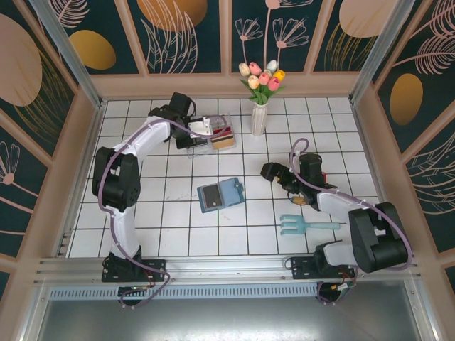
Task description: Take the credit cards out of the card holder
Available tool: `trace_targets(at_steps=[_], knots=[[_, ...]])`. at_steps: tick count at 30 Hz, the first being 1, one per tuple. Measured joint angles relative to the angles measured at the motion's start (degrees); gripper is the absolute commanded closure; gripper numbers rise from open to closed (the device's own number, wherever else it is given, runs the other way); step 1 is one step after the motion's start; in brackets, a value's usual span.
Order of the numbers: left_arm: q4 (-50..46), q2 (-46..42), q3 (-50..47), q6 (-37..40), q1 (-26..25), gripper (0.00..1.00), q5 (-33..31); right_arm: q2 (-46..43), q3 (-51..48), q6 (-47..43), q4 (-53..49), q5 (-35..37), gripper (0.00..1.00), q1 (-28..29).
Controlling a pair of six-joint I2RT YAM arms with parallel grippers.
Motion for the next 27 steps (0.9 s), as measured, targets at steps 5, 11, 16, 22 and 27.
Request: trace_targets(at_steps=[5, 11, 16, 22, 27], knots=[[0.02, 0.07, 0.24, -0.48, 0.26, 1.0, 0.39, 0.0, 0.0, 0.04, 0.28, -0.42, 0.01, 0.0], [0.33, 1.18, 0.24, -1.29, 0.26, 1.0, 1.05, 0.0, 0.0, 0.04, 0.28, -0.81, 0.01, -0.11], [0.85, 2.43, 0.37, -1.42, 0.31, 0.93, 1.14, 0.0, 0.0, 0.04, 0.28, -1.22, 0.01, -0.42], [1.7, 2.73, 0.39, -1.97, 0.31, 0.79, 0.15, 0.0, 0.0, 0.02, 0.28, -1.92, 0.01, -0.42], [1.95, 2.75, 0.39, -1.99, 0.31, 0.72, -0.07, 0.0, 0.0, 0.02, 0.28, -2.23, 0.01, -0.42]])
